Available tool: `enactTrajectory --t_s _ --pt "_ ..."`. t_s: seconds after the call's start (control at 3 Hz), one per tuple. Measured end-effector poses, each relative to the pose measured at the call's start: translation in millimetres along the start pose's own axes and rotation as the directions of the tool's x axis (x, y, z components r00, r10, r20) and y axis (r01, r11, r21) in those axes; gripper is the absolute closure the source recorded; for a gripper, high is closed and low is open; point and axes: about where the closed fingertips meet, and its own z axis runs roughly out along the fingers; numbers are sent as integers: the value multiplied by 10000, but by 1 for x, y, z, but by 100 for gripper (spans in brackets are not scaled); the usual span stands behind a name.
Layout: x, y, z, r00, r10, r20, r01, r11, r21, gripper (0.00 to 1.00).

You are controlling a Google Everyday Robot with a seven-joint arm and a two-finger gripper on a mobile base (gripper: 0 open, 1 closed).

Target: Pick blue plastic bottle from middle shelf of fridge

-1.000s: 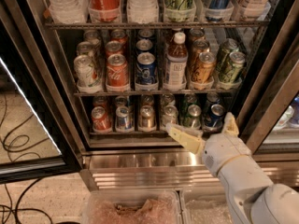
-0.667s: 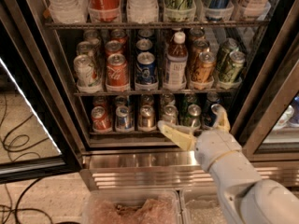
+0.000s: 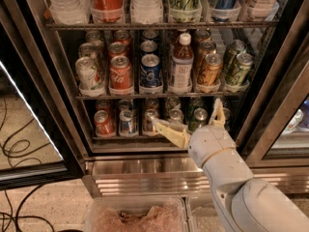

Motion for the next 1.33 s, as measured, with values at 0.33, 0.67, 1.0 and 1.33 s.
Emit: enactTrajectory --t_s 0.33,0.67,1.0,1.33 --pt "-1 1 1 10000 -75 47 75 10000 -2 0" --pt "-1 5 -1 9999 -68 103 66 9997 239 0" --pt "1 8 12 9991 -124 412 96 9978 662 0" --pt "11 6 30 9982 -141 574 74 9932 1161 0"
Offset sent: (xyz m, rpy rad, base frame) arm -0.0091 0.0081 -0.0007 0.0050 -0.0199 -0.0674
